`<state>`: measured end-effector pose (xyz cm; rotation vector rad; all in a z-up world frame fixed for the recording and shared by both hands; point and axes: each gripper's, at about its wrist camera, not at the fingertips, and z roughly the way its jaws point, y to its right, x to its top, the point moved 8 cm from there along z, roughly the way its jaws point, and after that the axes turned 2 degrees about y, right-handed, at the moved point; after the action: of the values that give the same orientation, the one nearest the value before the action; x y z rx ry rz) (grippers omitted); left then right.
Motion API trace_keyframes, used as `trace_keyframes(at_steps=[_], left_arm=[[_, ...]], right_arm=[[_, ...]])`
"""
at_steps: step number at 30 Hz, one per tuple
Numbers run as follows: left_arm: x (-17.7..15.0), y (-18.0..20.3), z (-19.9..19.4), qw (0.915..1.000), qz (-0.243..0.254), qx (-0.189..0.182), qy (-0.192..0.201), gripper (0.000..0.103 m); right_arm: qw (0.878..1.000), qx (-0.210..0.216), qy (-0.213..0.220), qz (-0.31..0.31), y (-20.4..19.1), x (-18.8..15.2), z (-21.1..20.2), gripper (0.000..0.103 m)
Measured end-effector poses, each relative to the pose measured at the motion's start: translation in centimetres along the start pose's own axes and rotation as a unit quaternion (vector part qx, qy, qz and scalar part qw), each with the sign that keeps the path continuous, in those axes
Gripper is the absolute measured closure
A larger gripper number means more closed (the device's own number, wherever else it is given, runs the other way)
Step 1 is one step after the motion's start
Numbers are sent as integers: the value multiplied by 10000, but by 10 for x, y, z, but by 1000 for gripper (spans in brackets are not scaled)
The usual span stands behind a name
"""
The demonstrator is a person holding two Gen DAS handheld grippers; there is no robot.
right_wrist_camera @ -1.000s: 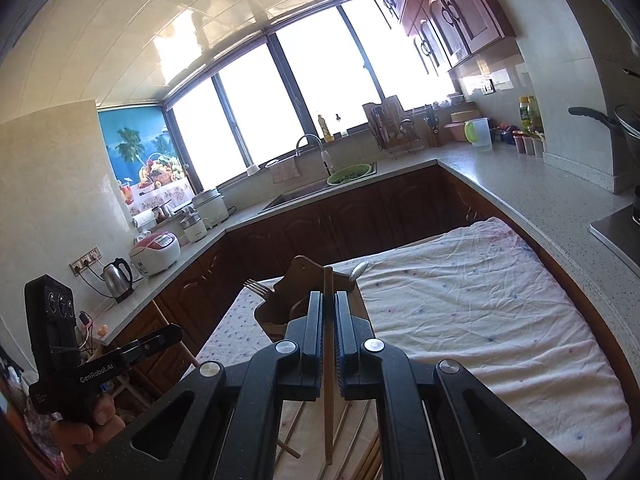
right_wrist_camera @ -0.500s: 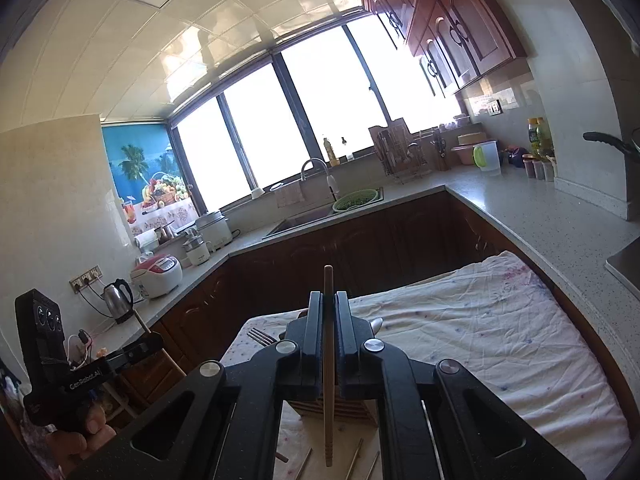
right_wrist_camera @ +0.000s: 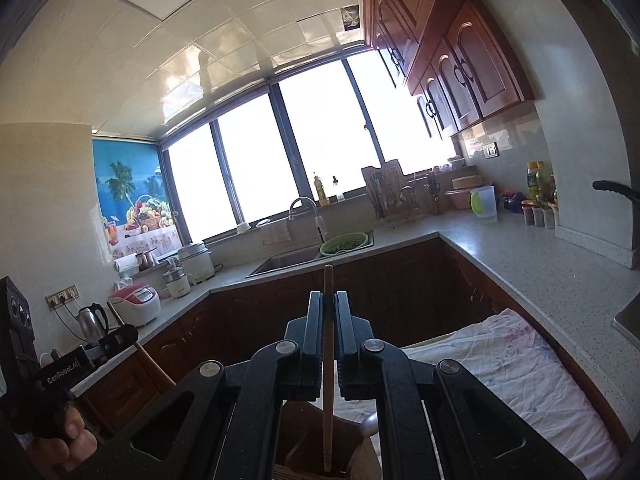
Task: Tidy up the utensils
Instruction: 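Lift both chopsticks and lower them upright into the wooden holder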
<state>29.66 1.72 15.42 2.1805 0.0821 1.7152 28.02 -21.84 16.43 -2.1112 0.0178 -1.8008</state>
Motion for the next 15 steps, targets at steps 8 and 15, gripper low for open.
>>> trace_keyframes(at_steps=[8, 15], left_arm=[[-47, -24, 33, 9990, -176, 271, -315, 98], [-87, -28, 53, 9962, -210, 317, -783, 98]], right_arm=[[9996, -201, -202, -73, 7, -43, 28, 98], [9983, -303, -489, 89, 20, -76, 40, 98]])
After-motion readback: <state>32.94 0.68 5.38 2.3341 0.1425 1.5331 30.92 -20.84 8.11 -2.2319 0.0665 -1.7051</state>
